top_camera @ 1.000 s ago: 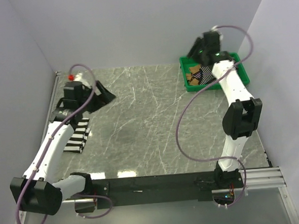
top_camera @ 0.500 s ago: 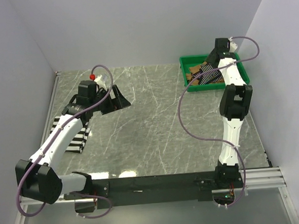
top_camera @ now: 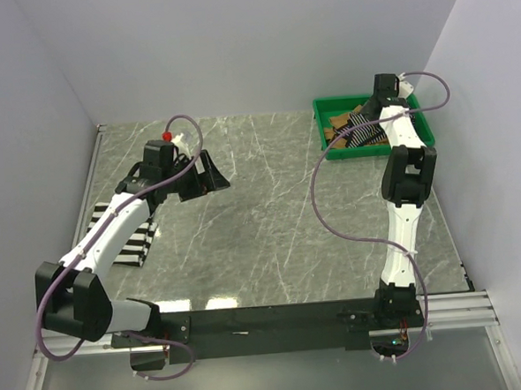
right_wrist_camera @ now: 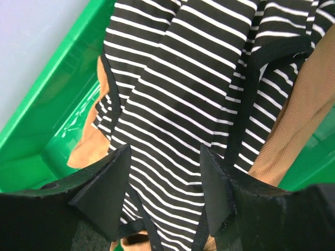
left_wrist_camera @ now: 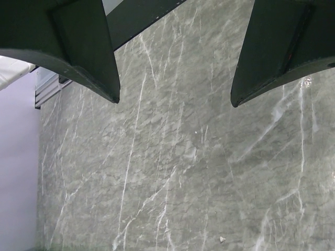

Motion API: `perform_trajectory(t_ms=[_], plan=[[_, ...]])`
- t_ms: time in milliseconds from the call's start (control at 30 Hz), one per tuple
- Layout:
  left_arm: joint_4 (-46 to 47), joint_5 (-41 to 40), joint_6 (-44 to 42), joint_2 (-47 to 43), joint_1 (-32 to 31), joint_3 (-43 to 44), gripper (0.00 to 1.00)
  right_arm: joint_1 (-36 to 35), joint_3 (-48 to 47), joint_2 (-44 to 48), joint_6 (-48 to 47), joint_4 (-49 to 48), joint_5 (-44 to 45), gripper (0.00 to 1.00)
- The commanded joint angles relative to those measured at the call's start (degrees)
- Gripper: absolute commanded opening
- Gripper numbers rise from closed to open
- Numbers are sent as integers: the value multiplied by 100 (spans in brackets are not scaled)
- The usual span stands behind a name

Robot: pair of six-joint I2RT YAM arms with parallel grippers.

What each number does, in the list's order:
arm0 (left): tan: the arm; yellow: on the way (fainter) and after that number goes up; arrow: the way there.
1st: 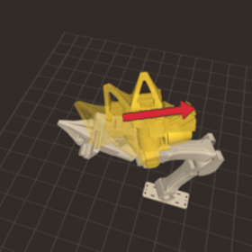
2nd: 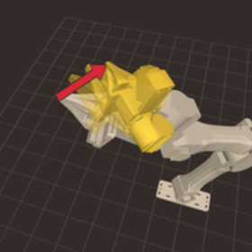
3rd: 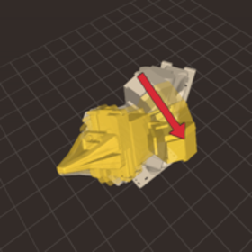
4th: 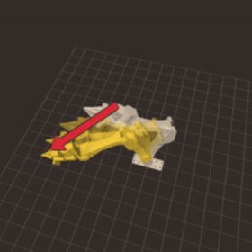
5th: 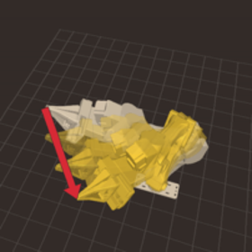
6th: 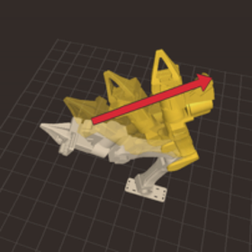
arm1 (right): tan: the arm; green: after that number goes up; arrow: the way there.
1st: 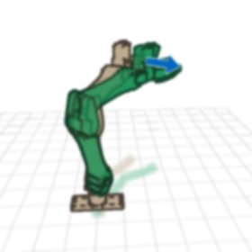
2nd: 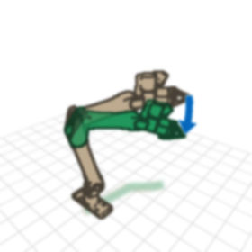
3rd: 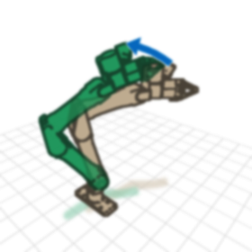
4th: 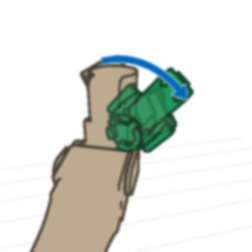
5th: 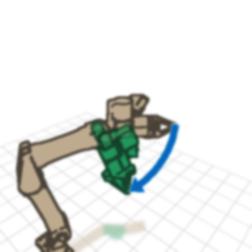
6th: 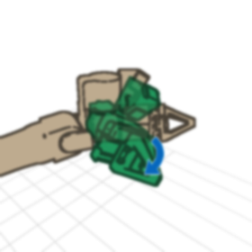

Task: Fold and stack the tank tops
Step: Grab the tank top from the pile

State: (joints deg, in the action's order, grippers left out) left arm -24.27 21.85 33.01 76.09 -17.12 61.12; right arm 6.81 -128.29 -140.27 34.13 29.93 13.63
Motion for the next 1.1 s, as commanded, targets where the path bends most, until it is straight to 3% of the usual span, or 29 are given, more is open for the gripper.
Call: perform_trajectory(t_ms=[0, 167, 567, 600, 667, 867, 1067], plan=[[204, 83, -94, 37, -19, 58, 92, 66, 58, -71, 68, -330, 44, 61], [204, -14, -94, 107, -19, 31, 91, 93, 260, -1, 41, -515, -9, 60], [186, -84, -93, 195, -19, 31, 91, 128, 234, -132, 68, -594, -317, 38], [186, -75, -93, 204, -19, 23, 91, 128, 226, -141, 59, -594, -334, 28], [195, -75, -93, 213, -19, 14, 90, 128, 252, -106, 50, -620, -352, 20], [203, -58, -93, 239, -19, 5, 90, 154, 120, -62, 6, -620, -449, 0], [212, -93, -67, 204, -19, 31, 89, 154, 435, 446, -47, -918, -493, 0]])
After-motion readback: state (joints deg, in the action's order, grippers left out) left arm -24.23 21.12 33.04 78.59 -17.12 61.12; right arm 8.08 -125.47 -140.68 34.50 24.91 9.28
